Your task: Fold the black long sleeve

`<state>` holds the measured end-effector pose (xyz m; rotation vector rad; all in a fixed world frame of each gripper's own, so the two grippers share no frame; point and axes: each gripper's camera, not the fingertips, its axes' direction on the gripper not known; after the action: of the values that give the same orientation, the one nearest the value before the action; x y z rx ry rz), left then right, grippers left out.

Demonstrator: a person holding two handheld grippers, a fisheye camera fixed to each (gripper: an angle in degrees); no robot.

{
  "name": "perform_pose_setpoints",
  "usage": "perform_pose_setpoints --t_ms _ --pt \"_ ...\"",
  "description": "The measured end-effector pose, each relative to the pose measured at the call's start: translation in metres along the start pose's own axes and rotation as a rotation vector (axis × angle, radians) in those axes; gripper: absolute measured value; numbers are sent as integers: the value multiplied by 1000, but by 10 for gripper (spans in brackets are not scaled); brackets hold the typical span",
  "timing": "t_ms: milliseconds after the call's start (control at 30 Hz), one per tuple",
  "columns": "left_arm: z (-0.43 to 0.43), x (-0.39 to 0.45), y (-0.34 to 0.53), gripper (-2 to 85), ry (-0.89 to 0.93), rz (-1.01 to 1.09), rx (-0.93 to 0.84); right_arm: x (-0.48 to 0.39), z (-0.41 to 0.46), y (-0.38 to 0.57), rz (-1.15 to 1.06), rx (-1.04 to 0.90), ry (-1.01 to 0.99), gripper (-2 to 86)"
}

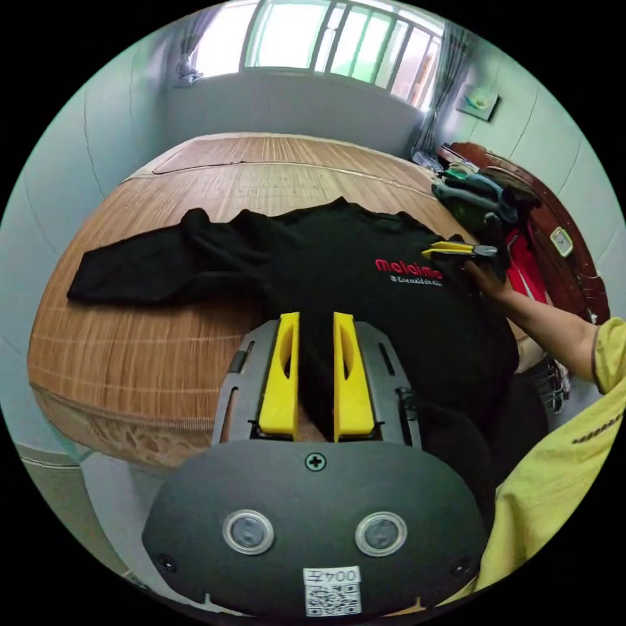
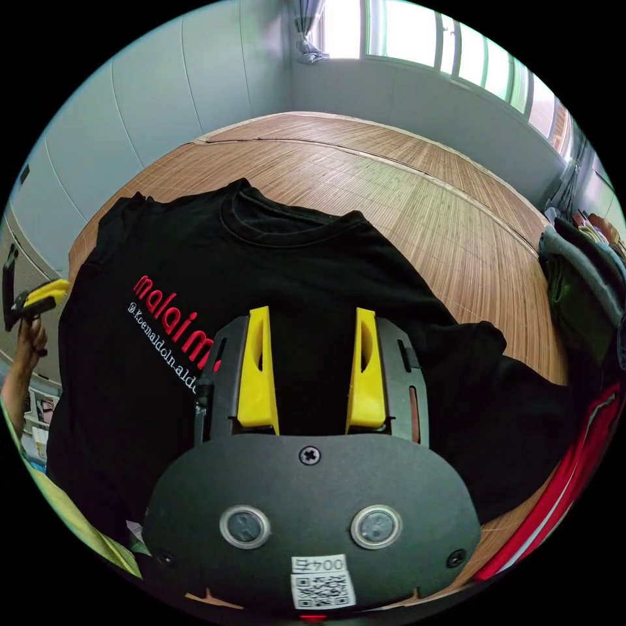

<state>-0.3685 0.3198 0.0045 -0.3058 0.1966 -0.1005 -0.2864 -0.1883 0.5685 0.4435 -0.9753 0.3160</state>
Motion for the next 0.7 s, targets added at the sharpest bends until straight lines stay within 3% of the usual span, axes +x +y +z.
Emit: perform_pose_setpoints --t_ms 300,533,600,700 --pt "-18 -38 152 127 203 -257 -117 -7 -1 0 -1 0 1 181" --pt "12 -69 197 115 665 -576 19 -13 -1 -2 -1 -1 3 181" --pt "11 -64 187 71 665 -538 8 -14 -1 -2 -1 0 2 181" --pt "-20 -45 167 29 355 -433 -71 -16 -1 -3 0 -1 1 181"
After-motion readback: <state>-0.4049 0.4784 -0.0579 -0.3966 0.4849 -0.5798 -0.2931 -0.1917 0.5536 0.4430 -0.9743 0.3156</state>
